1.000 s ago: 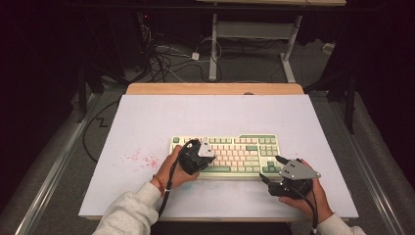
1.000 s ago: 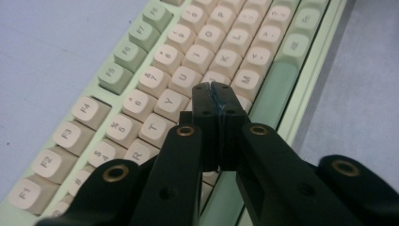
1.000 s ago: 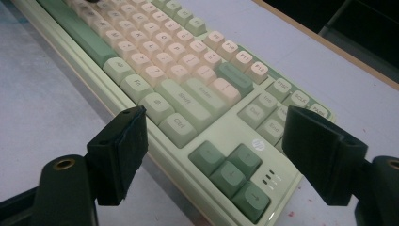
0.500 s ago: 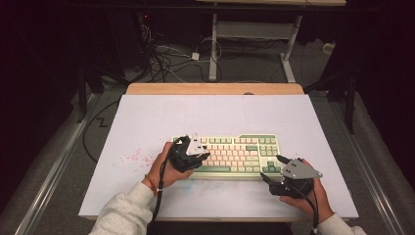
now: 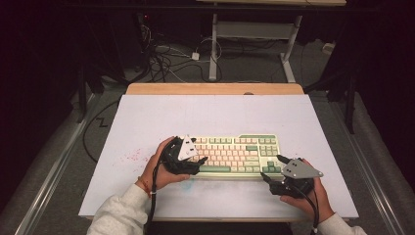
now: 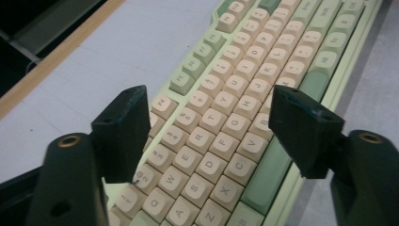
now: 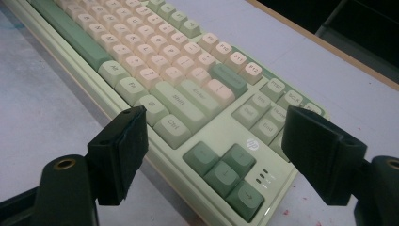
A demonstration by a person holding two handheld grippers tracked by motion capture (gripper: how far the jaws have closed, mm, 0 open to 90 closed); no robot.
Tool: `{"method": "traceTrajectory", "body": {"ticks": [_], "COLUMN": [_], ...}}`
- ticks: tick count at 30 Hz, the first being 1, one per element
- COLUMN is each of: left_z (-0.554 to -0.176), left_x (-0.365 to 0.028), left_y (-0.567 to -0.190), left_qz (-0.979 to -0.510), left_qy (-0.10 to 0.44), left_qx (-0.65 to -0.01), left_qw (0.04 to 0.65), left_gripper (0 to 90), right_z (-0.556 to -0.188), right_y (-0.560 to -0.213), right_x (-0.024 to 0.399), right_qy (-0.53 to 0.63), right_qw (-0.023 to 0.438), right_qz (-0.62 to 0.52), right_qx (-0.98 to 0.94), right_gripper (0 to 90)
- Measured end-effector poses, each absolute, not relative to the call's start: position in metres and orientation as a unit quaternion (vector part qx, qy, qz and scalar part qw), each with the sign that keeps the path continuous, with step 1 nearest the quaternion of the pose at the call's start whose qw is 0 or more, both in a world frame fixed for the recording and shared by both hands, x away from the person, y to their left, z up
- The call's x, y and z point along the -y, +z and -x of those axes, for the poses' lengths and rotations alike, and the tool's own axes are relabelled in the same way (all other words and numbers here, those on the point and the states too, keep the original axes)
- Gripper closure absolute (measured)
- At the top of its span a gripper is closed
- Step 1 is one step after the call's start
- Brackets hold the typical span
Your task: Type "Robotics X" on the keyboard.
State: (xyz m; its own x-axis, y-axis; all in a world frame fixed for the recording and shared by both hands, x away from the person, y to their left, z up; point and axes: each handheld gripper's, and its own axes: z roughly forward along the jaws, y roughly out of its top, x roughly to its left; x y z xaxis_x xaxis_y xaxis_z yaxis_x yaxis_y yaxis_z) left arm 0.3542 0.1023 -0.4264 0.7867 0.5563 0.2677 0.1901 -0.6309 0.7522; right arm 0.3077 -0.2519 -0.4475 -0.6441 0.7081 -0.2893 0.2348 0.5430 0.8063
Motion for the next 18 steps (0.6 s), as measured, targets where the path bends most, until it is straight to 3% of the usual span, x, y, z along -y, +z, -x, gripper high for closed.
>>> {"method": "traceTrajectory", "body": {"ticks": [6, 18], "left_z": [-0.348, -0.338], "left_x": [-0.113, -0.141], "left_y": [-0.426, -0.436], "left_qz": [-0.862, -0.857], "left_qy": [0.258, 0.288], "left_qx": [-0.216, -0.229], "left_qw": [0.379, 0.362], "left_gripper": [19.9, 18.3], "right_z": [-0.308, -0.309], "right_y": [-0.447, -0.445], "right_x": [0.253, 0.254], "right_qy": [0.384, 0.385], "right_qw": [0.308, 0.307], "right_qz": [-0.291, -0.293], "right_qx": [-0.82, -0.819], "right_gripper": [24.0, 24.1]}}
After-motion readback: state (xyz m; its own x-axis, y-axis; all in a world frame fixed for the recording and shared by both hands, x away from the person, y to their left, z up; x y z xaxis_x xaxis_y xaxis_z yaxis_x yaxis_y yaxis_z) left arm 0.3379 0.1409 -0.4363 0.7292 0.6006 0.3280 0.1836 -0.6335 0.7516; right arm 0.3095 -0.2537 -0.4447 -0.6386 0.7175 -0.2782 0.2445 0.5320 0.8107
